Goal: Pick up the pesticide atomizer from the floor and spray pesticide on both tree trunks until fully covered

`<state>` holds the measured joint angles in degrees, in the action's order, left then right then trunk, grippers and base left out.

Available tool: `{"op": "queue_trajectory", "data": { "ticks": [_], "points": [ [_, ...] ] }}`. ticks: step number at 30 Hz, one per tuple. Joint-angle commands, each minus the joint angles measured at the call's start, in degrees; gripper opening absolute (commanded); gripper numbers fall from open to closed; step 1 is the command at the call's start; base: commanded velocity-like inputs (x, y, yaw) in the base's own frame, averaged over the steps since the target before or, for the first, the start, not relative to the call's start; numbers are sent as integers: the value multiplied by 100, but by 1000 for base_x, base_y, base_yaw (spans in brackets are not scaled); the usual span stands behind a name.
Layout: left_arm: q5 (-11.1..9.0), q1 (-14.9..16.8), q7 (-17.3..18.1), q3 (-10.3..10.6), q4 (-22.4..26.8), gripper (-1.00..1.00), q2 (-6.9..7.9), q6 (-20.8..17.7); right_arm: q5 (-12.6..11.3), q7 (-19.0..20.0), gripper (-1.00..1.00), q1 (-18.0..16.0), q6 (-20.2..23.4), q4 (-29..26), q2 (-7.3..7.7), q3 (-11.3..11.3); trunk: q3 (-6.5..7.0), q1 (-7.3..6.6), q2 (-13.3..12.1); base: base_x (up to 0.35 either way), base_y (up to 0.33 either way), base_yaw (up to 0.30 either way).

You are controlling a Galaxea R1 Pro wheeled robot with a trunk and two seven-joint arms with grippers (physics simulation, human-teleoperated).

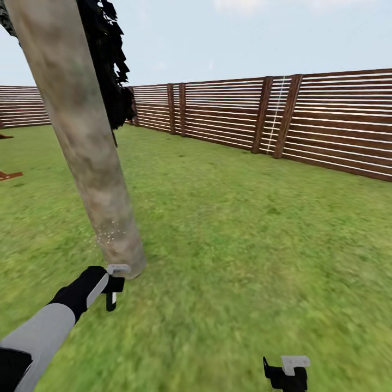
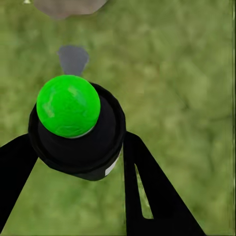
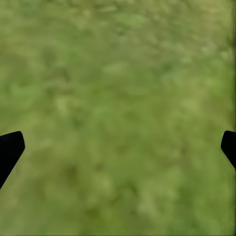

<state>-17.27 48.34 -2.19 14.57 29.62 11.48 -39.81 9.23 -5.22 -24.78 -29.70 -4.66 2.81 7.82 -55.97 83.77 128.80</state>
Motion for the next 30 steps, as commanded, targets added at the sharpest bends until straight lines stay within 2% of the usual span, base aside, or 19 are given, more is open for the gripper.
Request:
{"op": "queue_trajectory", "data": {
  "ticks": [1,3,7,8,10,11,12,13,15,16,18,19,21,23,24,26,27,29,30],
  "points": [
    [23,0,-1,-3,-3,-100,-13,-1,0,0,100,0,2,0,0,0,0,0,0,237,-190,0],
    [22,-33,-1,-30,-43,-100,91,-1,0,2,100,0,2,0,0,0,0,0,0,254,-177,0],
    [13,-127,3,-38,-197,-100,550,8,0,-1,100,0,2,0,0,0,0,0,0,273,-168,33],
    [7,-137,6,-26,-262,-100,573,87,0,-2,100,0,2,0,0,0,0,0,0,277,-166,214],
    [2,-153,3,-6,-337,-100,486,427,0,-1,100,0,0,0,0,0,0,0,0,278,-166,252],
    [7,-158,0,-4,-362,-100,362,522,0,-3,100,0,4,0,0,0,0,0,0,278,-166,267],
    [16,-160,-4,-1,-379,-100,159,600,0,-4,100,0,2,0,0,0,0,0,0,278,-166,273],
    [19,-164,-5,-2,-385,-100,74,634,0,-2,100,0,1,0,0,0,0,0,0,278,-166,274],
    [13,-221,-2,-29,-453,-100,97,673,0,-1,100,0,0,0,0,0,0,0,0,135,-170,244],
    [7,-295,-1,-48,-511,-100,148,683,2,-2,100,0,2,0,0,0,0,0,0,-79,-185,123],
    [-22,-390,-1,-72,-574,-100,344,692,7,2,100,0,4,25,-2,0,0,0,0,-171,-137,36],
    [-28,-402,-1,-70,-578,-100,364,693,8,-1,100,0,6,110,-3,0,0,0,0,-75,-51,11],
    [-34,-410,-1,-61,-529,-100,326,700,7,-4,100,0,8,259,-17,0,0,0,0,-29,-20,4],
    [-3,-413,-4,-47,-490,-100,40,702,9,2,100,0,16,309,-89,0,0,0,0,77,-3,1],
    [5,-413,-4,-53,-487,-100,-24,702,9,3,100,4,18,312,-110,0,0,0,0,242,-1,0],
    [16,-411,-7,-67,-490,-100,-11,702,9,3,100,78,23,315,-126,0,0,0,0,298,0,0],
    [19,-412,-8,-72,-495,-100,84,702,9,3,100,130,23,316,-129,0,0,0,0,224,0,0],
    [-16,-413,-4,-76,-503,-100,461,699,9,3,100,255,25,316,-131,0,0,0,0,87,0,0],
    [-32,-413,-2,-75,-506,-100,568,696,9,5,100,299,26,316,-131,0,0,0,0,30,0,0]
  ]
}}
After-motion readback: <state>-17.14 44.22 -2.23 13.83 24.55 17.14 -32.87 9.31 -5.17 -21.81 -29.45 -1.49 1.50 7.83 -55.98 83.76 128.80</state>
